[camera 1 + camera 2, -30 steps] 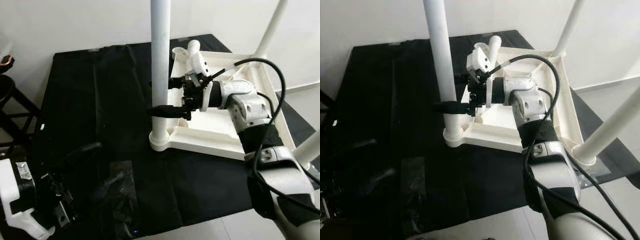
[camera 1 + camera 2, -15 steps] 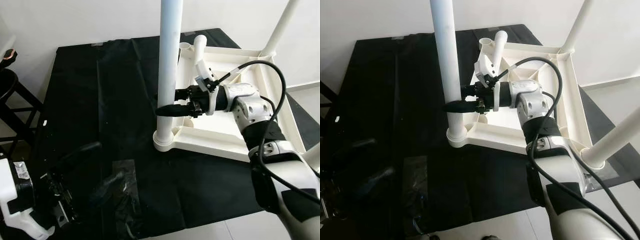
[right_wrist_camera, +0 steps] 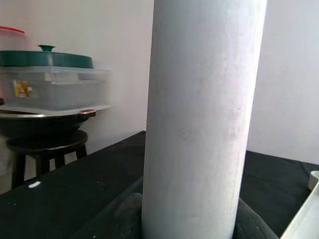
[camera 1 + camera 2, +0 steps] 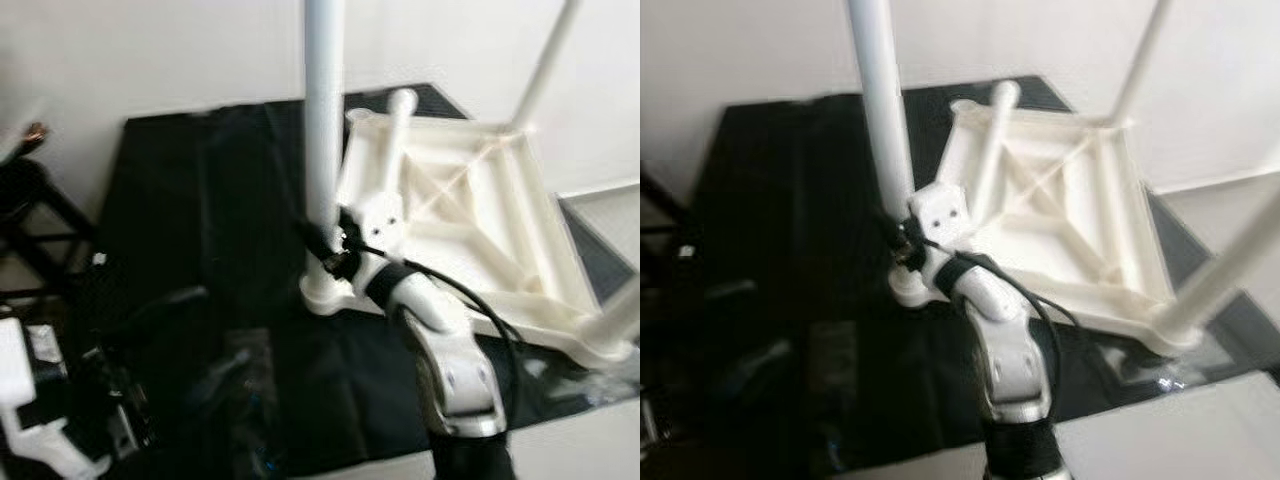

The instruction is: Building children table

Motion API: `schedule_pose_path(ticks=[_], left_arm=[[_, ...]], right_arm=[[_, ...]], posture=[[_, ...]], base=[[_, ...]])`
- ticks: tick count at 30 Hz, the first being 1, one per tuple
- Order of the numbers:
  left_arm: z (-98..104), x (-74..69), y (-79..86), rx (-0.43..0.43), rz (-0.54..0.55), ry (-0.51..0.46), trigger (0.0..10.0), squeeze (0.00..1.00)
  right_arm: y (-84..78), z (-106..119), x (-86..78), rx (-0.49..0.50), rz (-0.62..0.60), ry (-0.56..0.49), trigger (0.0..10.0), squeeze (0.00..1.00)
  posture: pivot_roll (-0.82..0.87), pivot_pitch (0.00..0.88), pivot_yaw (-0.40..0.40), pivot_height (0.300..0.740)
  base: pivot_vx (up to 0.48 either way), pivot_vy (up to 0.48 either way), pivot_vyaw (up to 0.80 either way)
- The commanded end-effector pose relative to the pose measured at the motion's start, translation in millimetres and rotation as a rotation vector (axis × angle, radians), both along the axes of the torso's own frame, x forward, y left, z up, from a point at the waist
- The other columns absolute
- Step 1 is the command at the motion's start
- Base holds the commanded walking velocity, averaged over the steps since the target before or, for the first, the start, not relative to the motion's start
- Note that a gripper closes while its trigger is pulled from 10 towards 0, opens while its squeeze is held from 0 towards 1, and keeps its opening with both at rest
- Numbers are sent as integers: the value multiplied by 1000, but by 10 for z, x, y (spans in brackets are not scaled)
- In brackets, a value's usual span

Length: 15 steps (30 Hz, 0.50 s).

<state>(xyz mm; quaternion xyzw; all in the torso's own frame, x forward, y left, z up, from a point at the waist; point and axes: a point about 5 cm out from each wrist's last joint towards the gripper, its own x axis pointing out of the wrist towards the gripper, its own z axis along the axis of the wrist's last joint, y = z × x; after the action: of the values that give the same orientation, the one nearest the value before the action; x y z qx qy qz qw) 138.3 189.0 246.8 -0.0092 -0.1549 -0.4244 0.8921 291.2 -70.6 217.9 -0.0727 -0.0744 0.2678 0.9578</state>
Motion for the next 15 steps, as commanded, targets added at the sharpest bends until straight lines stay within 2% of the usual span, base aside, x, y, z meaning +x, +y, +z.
schedule_pose_path(ticks=[1, 2, 5, 6, 8, 9, 11, 12, 15], left_arm=[[-21, 18, -10, 11, -22, 14, 10000, 0], [-12, 68, -10, 11, -29, -1, 10000, 0], [0, 93, -1, 13, -29, -12, 10000, 0], [-1, 95, 1, 13, -28, -12, 10000, 0], [-7, 95, 1, 14, -28, -12, 10000, 0], [-9, 97, 1, 14, -29, -11, 10000, 0], [-10, 98, 0, 14, -29, -11, 10000, 0], [-8, 100, -4, 14, -30, -13, 10000, 0], [-6, 102, -7, 14, -31, -14, 10000, 0]], right_arm=[[36, -315, 0, -14, -56, 158, 0, 0], [109, -238, 60, 1, -30, 145, 0, 0], [134, -191, 93, 6, -10, 141, 0, 0], [130, -177, 105, 0, -2, 141, 10000, 0], [121, -147, 107, -1, 4, 141, 10000, 0], [129, -111, 114, -31, 47, 129, 10000, 78], [135, -89, 116, -54, 77, 122, 10000, 78], [144, -20, 95, -20, 103, 131, 10000, 1000], [150, 26, 77, 7, 119, 138, 10000, 1000]], posture=[[77, 174, 33, 740], [71, 157, 30, 740], [68, 153, 31, 740], [68, 153, 32, 740], [65, 150, 31, 740], [65, 151, 29, 740], [65, 151, 29, 740], [65, 155, 26, 740], [65, 155, 26, 740]], base=[[0, 0, 0], [0, 0, 0], [0, 0, 0], [0, 0, 0], [0, 0, 0], [0, 0, 0], [0, 0, 0], [0, 0, 0], [0, 0, 0]])
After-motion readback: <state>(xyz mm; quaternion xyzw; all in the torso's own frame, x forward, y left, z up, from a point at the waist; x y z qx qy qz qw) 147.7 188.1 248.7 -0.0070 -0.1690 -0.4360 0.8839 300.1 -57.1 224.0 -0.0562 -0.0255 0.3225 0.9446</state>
